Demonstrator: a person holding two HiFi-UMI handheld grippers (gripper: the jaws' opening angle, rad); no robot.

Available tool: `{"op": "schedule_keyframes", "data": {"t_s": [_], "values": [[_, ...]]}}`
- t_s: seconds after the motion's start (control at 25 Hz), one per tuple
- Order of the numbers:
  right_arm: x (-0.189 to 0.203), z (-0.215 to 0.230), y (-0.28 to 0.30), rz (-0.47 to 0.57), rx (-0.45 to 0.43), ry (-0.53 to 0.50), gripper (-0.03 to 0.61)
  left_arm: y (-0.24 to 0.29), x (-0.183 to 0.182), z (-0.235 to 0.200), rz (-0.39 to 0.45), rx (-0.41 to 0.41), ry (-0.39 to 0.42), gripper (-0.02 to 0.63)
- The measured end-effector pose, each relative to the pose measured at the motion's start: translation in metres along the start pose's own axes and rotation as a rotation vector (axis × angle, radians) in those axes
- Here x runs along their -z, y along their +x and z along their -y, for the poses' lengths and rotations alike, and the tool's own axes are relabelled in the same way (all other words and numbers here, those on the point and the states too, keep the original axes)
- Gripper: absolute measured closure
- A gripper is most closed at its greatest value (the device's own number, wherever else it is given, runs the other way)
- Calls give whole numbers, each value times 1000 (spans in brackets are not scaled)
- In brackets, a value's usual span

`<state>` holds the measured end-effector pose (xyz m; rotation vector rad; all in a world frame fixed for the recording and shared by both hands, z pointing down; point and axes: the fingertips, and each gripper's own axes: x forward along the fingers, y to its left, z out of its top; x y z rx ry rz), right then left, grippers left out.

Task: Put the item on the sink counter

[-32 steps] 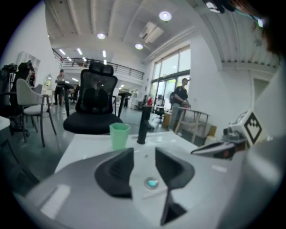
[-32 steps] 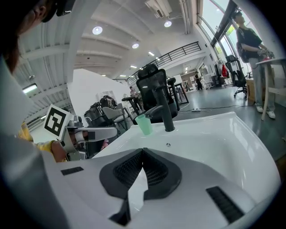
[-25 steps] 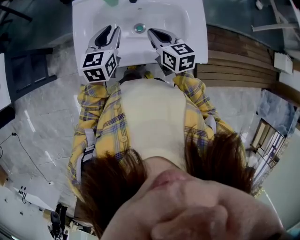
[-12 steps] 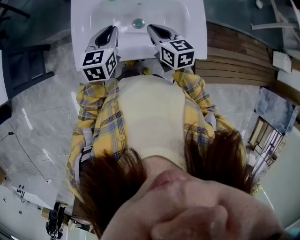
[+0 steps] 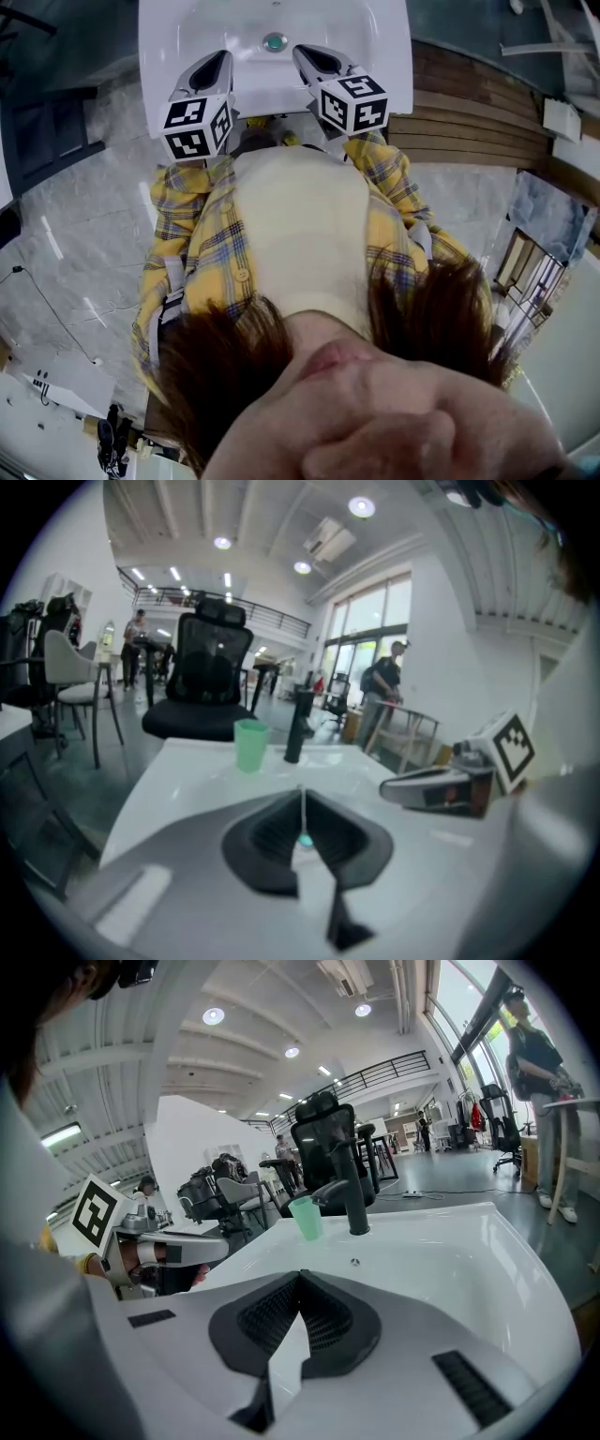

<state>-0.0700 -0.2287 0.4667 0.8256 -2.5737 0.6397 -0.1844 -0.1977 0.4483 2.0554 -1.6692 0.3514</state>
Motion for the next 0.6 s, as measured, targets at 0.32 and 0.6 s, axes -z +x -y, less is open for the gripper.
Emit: {"op": "schedule_keyframes", "data": {"t_s": [0.32,0.6], "values": [[0,-1,2,-6,3,-1,565,-1,2,-3,-5,-2,-6,606],[-1,2,3,-9,-5,-6,565,3,2,-3,-16,-15,9,606]]}}
